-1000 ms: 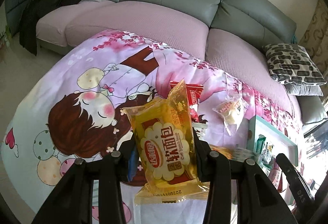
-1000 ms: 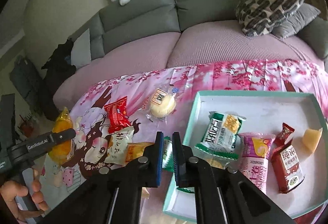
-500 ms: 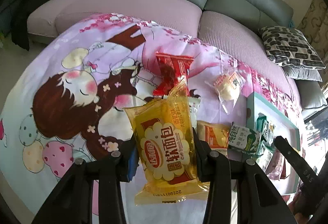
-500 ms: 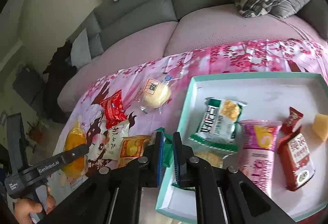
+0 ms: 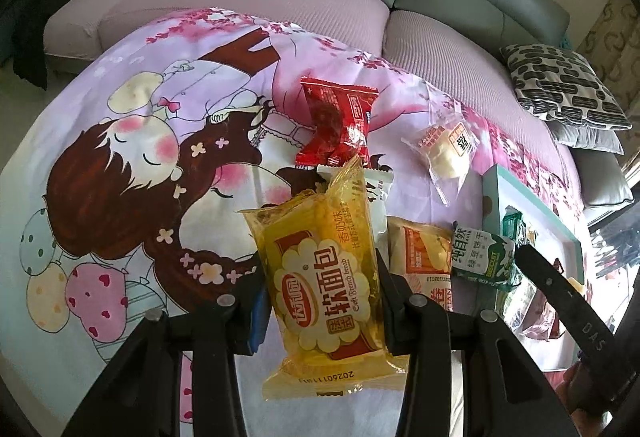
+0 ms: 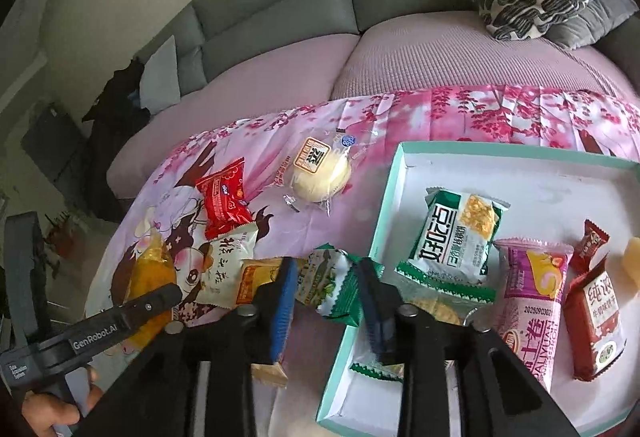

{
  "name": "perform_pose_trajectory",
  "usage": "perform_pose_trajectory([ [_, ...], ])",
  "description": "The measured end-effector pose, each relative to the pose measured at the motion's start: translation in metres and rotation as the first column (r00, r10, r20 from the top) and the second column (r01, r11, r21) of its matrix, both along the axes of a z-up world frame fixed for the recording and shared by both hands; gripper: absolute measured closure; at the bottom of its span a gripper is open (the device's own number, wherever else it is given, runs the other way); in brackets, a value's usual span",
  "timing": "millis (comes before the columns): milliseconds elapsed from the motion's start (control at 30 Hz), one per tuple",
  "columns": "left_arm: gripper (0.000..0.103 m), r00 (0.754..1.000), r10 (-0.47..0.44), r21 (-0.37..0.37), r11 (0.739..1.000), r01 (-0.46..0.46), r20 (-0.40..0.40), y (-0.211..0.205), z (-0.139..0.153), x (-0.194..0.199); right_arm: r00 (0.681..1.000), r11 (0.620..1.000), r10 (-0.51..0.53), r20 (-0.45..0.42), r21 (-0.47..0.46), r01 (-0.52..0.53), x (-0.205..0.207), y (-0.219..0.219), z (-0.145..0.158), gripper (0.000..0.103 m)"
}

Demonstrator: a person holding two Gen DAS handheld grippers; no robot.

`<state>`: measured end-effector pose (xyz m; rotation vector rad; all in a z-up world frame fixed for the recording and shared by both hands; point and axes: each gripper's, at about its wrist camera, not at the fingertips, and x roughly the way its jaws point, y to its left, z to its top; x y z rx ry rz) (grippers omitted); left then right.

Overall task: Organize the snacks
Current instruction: 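Lift the yellow bread bag with the left gripper while the right lifts the green-white biscuit box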

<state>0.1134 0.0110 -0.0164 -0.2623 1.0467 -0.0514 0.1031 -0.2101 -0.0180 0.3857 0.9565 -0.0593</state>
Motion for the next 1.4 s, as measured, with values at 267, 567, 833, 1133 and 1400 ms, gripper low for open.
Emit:
perform_pose_trajectory([
  [267, 0.058, 1.0, -0.001, -0.009, 1.0, 0.001, -0.007, 0.003, -0.004, 0.001, 1.0, 0.996, 0.0, 0.003, -0.091, 0.0, 0.004, 0.009, 0.002, 0.051],
  [567, 0.058, 1.0, -0.001, -0.016, 1.0, 0.0, -0.014, 0.006, -0.009, 0.001, 0.999, 0.999, -0.005, -0.051, -0.053, 0.003, 0.011, 0.007, -0.014, 0.05],
  [833, 0.058, 1.0, 0.004, -0.025, 1.0, -0.005, -0.019, 0.008, -0.014, 0.001, 0.999, 0.997, 0.048, -0.025, -0.054, -0.05, 0.013, 0.023, -0.009, 0.05],
  [1133, 0.058, 1.0, 0.006, -0.043, 0.999, -0.007, -0.021, 0.01, -0.017, 0.0, 0.996, 0.996, 0.085, 0.014, 0.038, -0.085, 0.013, 0.028, -0.01, 0.053],
  [1400, 0.058, 1.0, 0.005, -0.057, 0.998, -0.006, -0.026, 0.011, -0.022, 0.0, 0.997, 0.999, 0.046, -0.059, -0.015, -0.047, 0.019, 0.027, -0.028, 0.057],
])
